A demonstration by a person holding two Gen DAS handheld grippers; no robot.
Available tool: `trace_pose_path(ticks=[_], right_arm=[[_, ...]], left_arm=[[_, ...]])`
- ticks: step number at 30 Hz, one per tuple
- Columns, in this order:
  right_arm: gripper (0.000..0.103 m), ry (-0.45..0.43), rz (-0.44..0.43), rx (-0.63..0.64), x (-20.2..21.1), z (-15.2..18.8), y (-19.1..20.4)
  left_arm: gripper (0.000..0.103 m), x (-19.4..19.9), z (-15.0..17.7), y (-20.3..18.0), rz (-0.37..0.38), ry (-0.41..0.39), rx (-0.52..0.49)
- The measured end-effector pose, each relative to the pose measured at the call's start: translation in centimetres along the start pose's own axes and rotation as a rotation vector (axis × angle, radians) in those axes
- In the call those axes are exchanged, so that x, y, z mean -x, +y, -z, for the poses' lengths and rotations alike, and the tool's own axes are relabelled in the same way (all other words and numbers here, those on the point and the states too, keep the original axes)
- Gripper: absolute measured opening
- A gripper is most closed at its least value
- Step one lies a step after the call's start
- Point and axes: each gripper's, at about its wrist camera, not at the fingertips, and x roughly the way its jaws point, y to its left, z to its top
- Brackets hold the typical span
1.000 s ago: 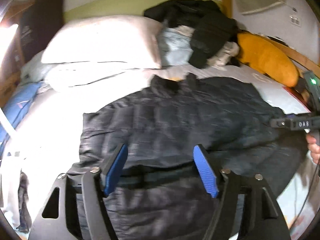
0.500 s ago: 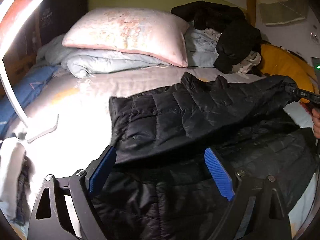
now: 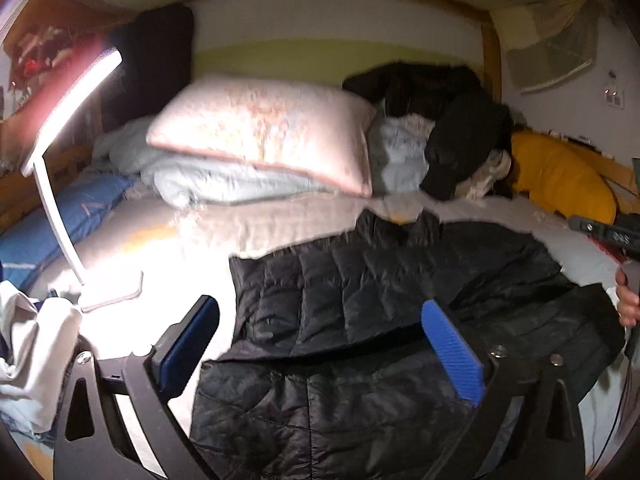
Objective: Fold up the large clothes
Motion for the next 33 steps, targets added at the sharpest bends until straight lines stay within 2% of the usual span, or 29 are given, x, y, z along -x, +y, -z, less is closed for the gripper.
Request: trace_pose_path(ticks=[5,8,13,23,29,33], right_arm=[[0.103,-0.052,-0.061,0.066,5.0,2.3,3.4],[0.103,-0.066,-0.045,0.107,6.9,4.1,4.6],[0.103,-0.057,-0.024,0.078,8.8,6.4,5.2],[0.103,-0.063,-0.012,0.025,9.7,6.8,4.5],[0.103,-0.032,-0.015,-0.007,9.2,7.0,3.6],[0.103,-0.008,-0.029,-0.018,8.9,7.3,3.2]], left_arm=[[0.103,2.8,-0.6,-0.7,0.011,-0.074,-0.007],[0.103,4.3,-0.6,-1.1,0.030,-0.105,0.003],[0.103,6.1,-0.2,-1.9,0.050,-0.130,-0.019],[0.103,7.5,2.5,-2.0,0.053,-0.117,-0.010],[0.103,7.3,3.5,-3.1,0.027,-0.113,-0.068],[0.103,6.5,3.8,-3.4,0.061,-0.082,-0.066]])
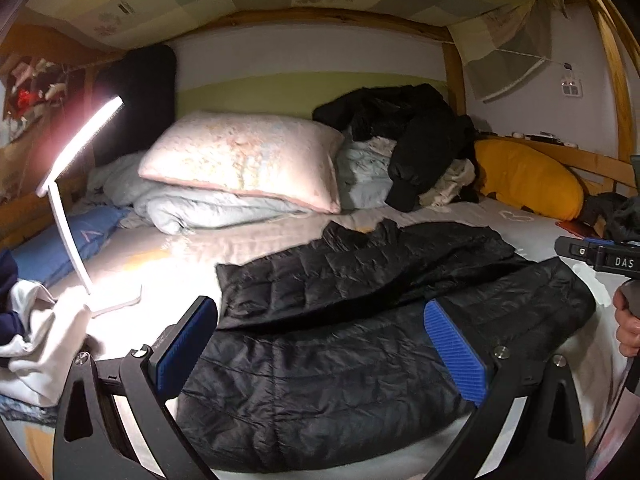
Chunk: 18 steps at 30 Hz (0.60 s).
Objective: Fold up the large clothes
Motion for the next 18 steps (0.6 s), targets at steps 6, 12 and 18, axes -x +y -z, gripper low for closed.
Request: trace_pose_path(ticks=[6,12,18], right_arm=[[0.103,0.043,0.033,0.030,-1.0,0.6,-0.4],[0.103,0.074,0.024,0.059,-0.9,1.7,-0.3],[0.103,0.115,0.005,0.213,-1.1,3.2,2.3]], left_arm=[[0.103,-1.3,1.1,-0.7,0.012,0.061,-0.025],[0.103,-1.8,2.0,-1.4,0.014,0.104,-0.056],[0.103,-2.5,3.9,-2.2,0.061,0.200,-0.080]])
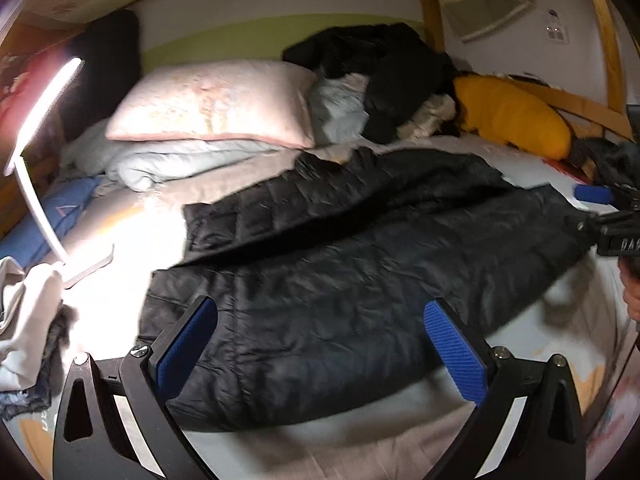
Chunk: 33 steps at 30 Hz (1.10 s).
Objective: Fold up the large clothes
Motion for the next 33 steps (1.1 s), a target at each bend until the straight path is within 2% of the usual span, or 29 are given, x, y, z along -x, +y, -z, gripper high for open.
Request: trace_pose_path(ticks=[3,6,12,16,21,24,28,31,33], right_arm=[[0.103,0.040,-0.034,0.108,-0.6,0.7,2.1],[0.103,0.052,-0.031,0.208,-1.0,1.5,4.0],[0.103,0.112,-0.013,0.297,-2.1,2.7,5.6],[0.103,0.160,0.010,0.329,-3.0,3.4,5.7],[0.103,0.185,0.037,0.382,-3.7,4.3,6.3],[0.103,0.195,0.070,0.421,-4.1,4.8,6.8],[0.103,0.223,0.165,0.440,-5.2,4.9,6.4],[0.103,0.260,0.186,0.370,-5.8,4.2,4.7],[0.103,0.280,0.195,0.305,-6.0,3.7,3.2]], left_arm=[[0.103,0.3,0.2,-0.6,-0.016,-0.019,-0.032],[0.103,-0.1,0.6,-1.7,-0.002,-0.003,-0.086],[0.103,-1.2,2.0,-4.2,-0.033,0.005,-0.235],[0.103,-2.3,2.4,-4.5,-0.026,0.063,-0.239],[0.103,-4.7,3.5,-4.9,-0.017,0.188,-0.265],[0.103,-5.5,4.2,-5.4,-0.063,0.208,-0.296],[0.103,-6.0,3.9,-4.5,-0.168,0.231,-0.237],[0.103,-6.3,3.5,-2.7,-0.238,0.227,-0.180],[0.101,-6.6,3.2,-0.6,-0.260,0.244,-0.092]])
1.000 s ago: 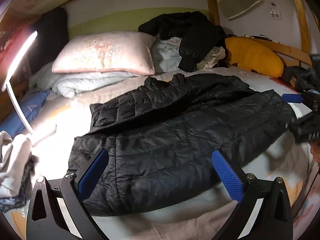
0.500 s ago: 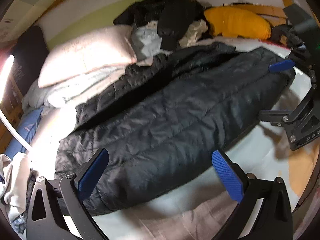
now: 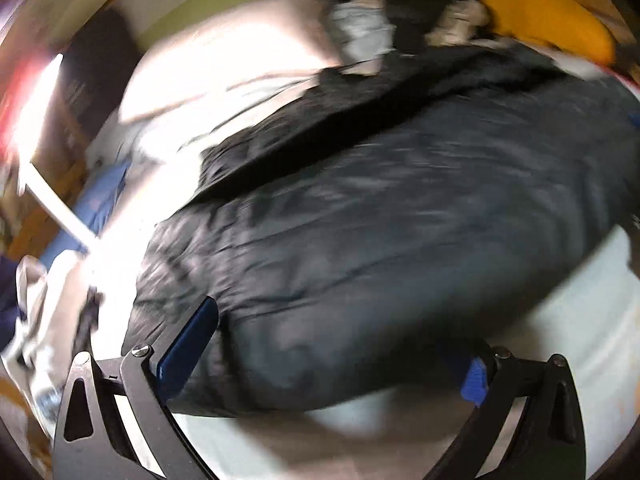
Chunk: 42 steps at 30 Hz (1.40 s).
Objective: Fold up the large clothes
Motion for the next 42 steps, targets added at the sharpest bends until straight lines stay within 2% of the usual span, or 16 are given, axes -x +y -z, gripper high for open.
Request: trace_pose_path(ticks=[2,4,6,10,12,13,14,15,17,18,20,23,28,33,38,42], right_arm=[[0.103,0.011,-0.002,-0.045,-0.2,-0.1,-1.1],[0.103,0.022,-0.018,-0.103,-0.3,-0.1,-2.3],[0.103,0.033,-0.038,-0.144,-0.4,-0.1,-3.1],[0.103,0.048,-0.068,-0.182,-0.8,0.2,-3.9],[0.103,0.048,-0.081,-0.194,-0.9,0.3,-4.0],[0.100,0.046,-0.090,-0.198,-0.9,0.3,-4.1],[0.085,0.044,-0.096,-0.202,-0.9,0.3,-4.1],[0.075,0.049,-0.100,-0.212,-0.9,0.3,-4.2],[0.041,0.046,-0.117,-0.229,-0.5,0.4,-4.4],[0.032,0.035,-0.126,-0.234,0.0,0.4,-4.4],[0.023,0.004,-0.142,-0.225,1.0,0.3,-4.3],[0.017,-0.040,-0.128,-0.217,3.3,0.8,-3.8],[0.016,-0.050,-0.182,-0.220,6.1,2.4,-3.4],[0.018,-0.048,-0.223,-0.214,8.6,3.2,-3.5],[0.021,-0.075,-0.185,-0.137,10.2,2.6,-3.2],[0.029,-0.109,-0.129,-0.151,10.1,0.6,-4.3]], left_arm=[[0.095,-0.6,-0.2,2.2,0.019,0.025,0.106],[0.094,-0.8,-0.3,3.6,0.059,0.035,0.165],[0.090,-0.6,-0.3,3.8,0.073,0.024,0.170],[0.079,0.1,-0.6,2.2,0.042,-0.022,0.116],[0.056,0.6,-0.6,1.7,0.022,-0.055,0.097],[0.051,0.8,-0.6,1.5,0.009,-0.064,0.094],[0.039,0.9,-0.7,1.7,0.004,-0.066,0.097],[0.033,1.0,-0.7,1.9,0.014,-0.067,0.109],[0.029,1.1,-0.9,2.4,0.045,-0.064,0.137],[0.028,1.3,-1.0,2.7,0.056,-0.062,0.145],[0.027,2.0,-1.2,3.0,0.073,-0.054,0.160],[0.022,3.0,-1.3,3.1,0.098,-0.023,0.144],[0.022,5.4,0.1,4.2,0.151,0.021,0.147],[0.024,8.1,2.1,4.3,0.146,0.030,0.071],[0.029,8.9,1.8,5.2,0.154,0.025,0.060],[0.041,9.7,-0.6,6.4,0.125,-0.057,0.059]])
